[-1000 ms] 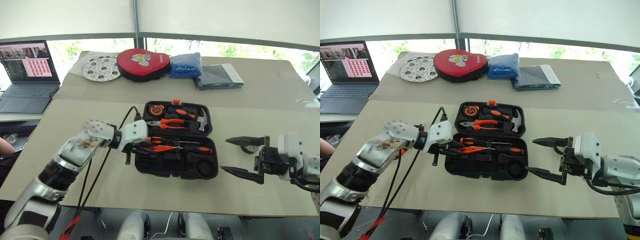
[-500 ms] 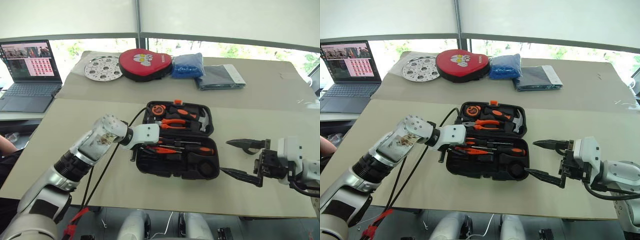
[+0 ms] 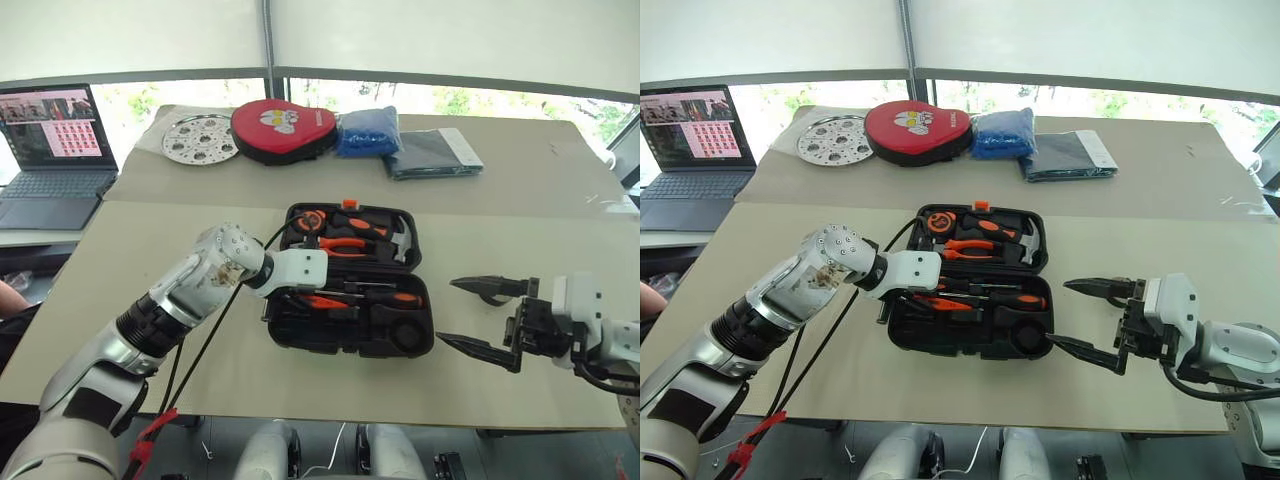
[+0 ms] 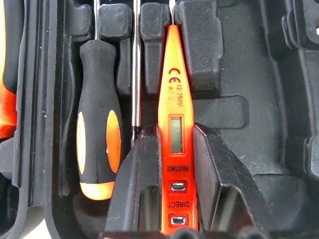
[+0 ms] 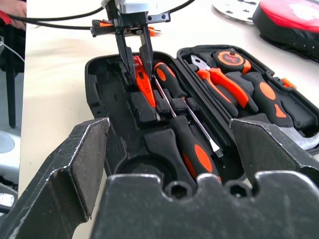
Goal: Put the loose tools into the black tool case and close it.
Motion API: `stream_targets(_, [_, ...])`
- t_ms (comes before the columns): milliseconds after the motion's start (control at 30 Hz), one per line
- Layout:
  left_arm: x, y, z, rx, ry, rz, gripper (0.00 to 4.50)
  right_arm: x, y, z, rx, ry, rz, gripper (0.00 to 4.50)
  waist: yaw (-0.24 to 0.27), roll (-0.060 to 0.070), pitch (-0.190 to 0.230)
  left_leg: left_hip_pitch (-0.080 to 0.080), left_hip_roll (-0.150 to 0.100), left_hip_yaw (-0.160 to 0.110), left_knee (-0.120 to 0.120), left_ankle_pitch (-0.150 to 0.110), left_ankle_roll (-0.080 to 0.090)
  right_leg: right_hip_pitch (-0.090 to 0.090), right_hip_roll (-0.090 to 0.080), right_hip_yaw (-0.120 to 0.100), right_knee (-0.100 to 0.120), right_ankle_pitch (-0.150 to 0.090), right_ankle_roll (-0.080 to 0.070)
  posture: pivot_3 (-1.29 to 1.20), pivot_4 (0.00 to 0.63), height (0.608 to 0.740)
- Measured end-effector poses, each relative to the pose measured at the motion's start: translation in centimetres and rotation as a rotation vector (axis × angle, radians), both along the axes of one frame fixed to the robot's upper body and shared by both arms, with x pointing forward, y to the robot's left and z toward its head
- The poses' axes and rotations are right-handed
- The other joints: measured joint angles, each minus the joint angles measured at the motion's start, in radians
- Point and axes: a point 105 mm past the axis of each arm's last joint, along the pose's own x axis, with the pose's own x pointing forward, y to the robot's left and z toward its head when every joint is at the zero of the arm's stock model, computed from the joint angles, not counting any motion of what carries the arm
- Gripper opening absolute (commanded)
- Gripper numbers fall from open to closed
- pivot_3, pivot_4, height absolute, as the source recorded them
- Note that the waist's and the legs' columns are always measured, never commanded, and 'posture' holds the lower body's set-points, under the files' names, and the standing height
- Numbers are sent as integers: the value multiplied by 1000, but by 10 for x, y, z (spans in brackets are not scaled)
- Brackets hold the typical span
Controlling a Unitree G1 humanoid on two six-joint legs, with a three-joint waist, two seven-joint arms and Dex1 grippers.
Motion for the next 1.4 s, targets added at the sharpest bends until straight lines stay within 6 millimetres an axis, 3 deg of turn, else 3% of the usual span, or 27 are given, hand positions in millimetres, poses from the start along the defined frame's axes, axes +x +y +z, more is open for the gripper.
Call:
stream_targets(200, [-10,-16,-1,-146,115,-12,3223,1,3,1,35,-18,8,4500,6,0,0,-7,0,-1,6,-1,3,-3,0,-1,0,1,1,0,150,740])
stream_targets(433, [-10,-16,19,-265,128,-19,3223,5,-3,-2,51,-4,-3,4500,2,0,0,-7,0,-1,10,-2,4,-3,-1,-1,1,2,3,0,150,740])
stream_targets(533, [-5,-14,31,-341,82,-30,2482,5,-2,-3,62,-4,-3,4500,1,0,0,-7,0,-1,10,-2,4,-3,-1,0,1,2,3,0,150,740])
stream_targets(600, [-3,-14,37,-431,64,-50,1739,5,-1,-3,72,-4,-4,4500,1,0,0,-6,0,0,10,-2,4,-2,-1,0,1,2,3,0,150,740])
stream_targets(667, [-2,-9,27,-523,77,-51,900,6,2,-5,89,-3,-2,4500,0,0,0,-6,0,0,10,-2,4,-2,-1,0,1,2,3,0,150,740])
stream_targets(767, [3,0,6,-511,41,-36,48,6,3,-5,99,-13,-4,4500,-1,0,0,-6,0,0,10,-2,3,-2,-1,-1,1,2,3,0,150,740])
stream_targets(1100, [8,-3,-14,-479,26,9,48,8,5,-3,94,-33,2,4500,2,0,0,-6,-1,0,11,-3,5,-1,-2,-1,1,3,4,0,150,740])
stream_targets(1400, [-3,-2,-20,-463,61,19,48,9,6,-2,96,-35,1,4500,-1,1,0,-4,0,0,11,-3,5,1,-2,0,1,3,4,0,150,740])
